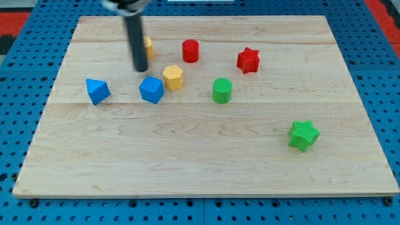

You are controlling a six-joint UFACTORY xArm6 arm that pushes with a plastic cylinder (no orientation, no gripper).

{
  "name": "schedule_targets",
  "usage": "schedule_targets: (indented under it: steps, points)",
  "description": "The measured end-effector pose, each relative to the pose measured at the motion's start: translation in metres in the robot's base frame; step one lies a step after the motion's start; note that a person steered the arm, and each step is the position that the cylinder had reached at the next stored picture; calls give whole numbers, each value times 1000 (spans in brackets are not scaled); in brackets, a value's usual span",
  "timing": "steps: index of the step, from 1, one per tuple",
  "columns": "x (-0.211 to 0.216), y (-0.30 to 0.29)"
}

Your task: Push the yellow hexagon into the green circle

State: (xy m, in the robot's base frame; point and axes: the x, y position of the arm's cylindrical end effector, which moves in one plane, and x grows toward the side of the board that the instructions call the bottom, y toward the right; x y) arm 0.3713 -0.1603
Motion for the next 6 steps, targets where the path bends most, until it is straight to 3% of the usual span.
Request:
schedule_targets:
  steps: [1, 3, 5, 6]
  points:
    - [33, 10]
    - [58, 164]
    - [127, 182]
    - [128, 235]
